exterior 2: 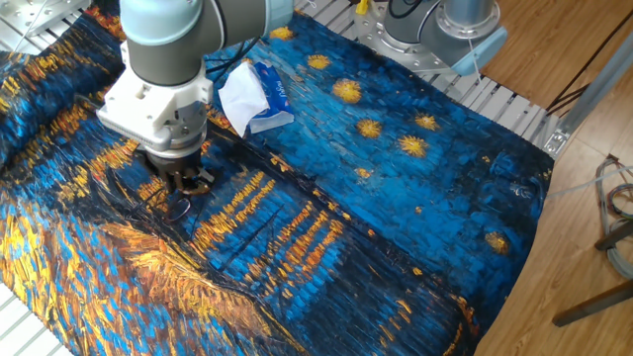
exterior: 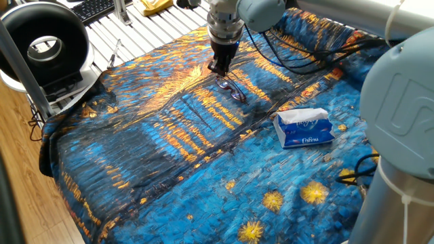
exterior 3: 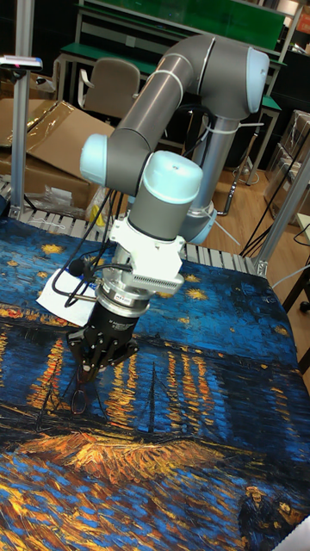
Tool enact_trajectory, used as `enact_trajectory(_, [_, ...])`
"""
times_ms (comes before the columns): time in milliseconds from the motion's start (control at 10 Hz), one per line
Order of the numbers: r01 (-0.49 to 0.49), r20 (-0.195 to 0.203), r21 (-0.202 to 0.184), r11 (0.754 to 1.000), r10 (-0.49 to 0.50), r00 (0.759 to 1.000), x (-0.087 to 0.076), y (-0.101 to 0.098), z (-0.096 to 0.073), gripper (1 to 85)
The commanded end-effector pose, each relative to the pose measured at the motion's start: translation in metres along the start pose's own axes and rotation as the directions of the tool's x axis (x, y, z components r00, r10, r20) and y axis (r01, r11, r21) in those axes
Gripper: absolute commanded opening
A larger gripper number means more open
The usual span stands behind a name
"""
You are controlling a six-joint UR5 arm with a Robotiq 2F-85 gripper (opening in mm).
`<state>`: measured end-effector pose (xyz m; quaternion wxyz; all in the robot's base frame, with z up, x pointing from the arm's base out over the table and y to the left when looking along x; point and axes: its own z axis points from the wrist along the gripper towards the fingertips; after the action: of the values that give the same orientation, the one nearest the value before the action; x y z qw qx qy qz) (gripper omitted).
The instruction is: Unfold the leg of the glasses (with one hand)
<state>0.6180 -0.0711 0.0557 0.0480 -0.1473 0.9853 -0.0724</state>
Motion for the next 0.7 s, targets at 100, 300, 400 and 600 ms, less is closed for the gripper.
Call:
enact_trajectory(100, [0.073,-0.02,-0.042,0.996,-0.074,0.997,0.006,-0.002,0.011,33.0])
enact_trajectory(300, [0.08,-0.015,-0.038,0.996,-0.08,0.997,0.004,-0.006,0.017,33.0])
enact_trajectory(400, [0.078,-0.005,-0.039,0.996,-0.078,0.997,0.0,-0.006,0.019,32.7])
enact_trajectory(600, [0.071,0.001,-0.045,0.996,-0.071,0.997,-0.003,-0.004,0.021,32.7])
